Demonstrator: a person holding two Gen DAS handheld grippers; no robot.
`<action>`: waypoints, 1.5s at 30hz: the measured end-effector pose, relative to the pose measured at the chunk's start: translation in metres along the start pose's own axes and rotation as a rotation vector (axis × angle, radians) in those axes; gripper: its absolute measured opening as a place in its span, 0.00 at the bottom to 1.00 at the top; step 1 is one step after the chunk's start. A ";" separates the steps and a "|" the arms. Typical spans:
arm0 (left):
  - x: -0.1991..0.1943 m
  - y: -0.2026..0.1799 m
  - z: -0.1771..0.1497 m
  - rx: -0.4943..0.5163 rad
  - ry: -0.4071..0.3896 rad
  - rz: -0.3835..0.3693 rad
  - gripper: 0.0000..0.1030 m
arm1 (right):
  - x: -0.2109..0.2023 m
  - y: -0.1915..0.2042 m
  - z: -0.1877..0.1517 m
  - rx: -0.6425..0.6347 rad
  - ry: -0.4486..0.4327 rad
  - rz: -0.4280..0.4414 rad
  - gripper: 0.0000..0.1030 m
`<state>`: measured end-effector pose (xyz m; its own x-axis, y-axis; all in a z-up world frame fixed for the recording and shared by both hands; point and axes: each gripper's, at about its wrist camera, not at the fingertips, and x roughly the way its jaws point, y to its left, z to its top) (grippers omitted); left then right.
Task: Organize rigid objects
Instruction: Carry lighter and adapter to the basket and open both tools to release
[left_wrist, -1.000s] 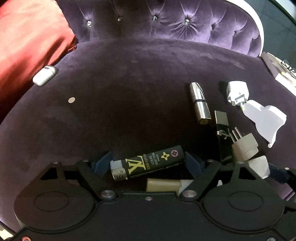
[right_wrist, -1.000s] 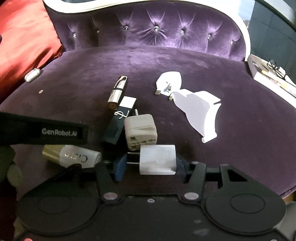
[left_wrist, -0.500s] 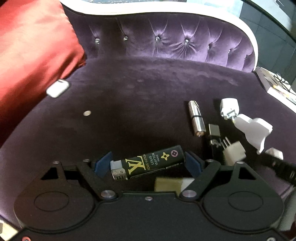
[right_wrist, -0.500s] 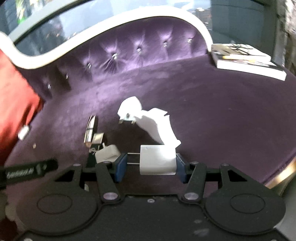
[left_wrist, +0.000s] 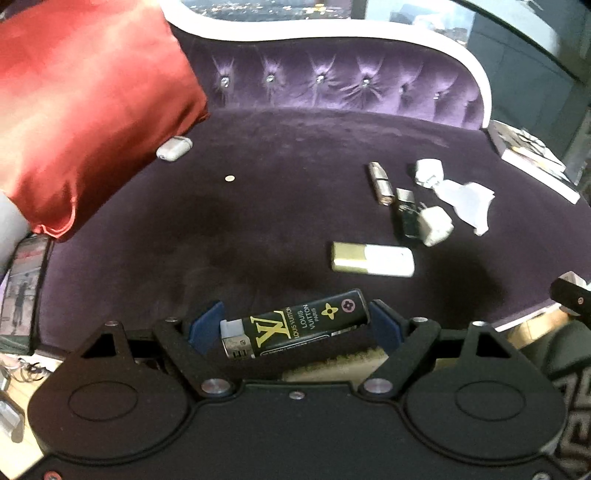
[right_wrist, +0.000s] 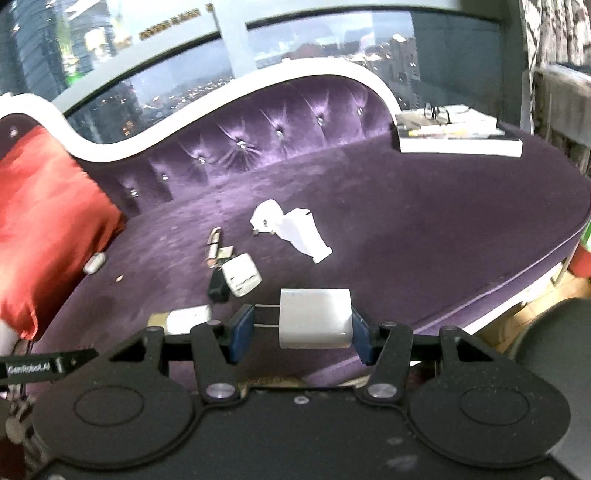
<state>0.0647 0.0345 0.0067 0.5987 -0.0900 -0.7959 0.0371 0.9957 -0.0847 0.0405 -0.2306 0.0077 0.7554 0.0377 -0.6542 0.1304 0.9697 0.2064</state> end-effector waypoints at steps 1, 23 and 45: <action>-0.005 -0.001 -0.004 0.000 0.005 -0.010 0.77 | -0.010 0.001 -0.004 -0.008 0.000 0.007 0.52; -0.030 -0.035 -0.077 0.075 0.069 -0.017 0.78 | -0.090 0.017 -0.069 -0.129 0.005 0.049 0.53; -0.021 -0.034 -0.080 0.066 0.121 -0.008 0.78 | -0.081 0.024 -0.071 -0.181 0.050 0.062 0.53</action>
<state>-0.0127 0.0004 -0.0216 0.4974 -0.0954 -0.8623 0.0961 0.9939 -0.0546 -0.0636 -0.1933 0.0142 0.7248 0.1066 -0.6807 -0.0365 0.9925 0.1165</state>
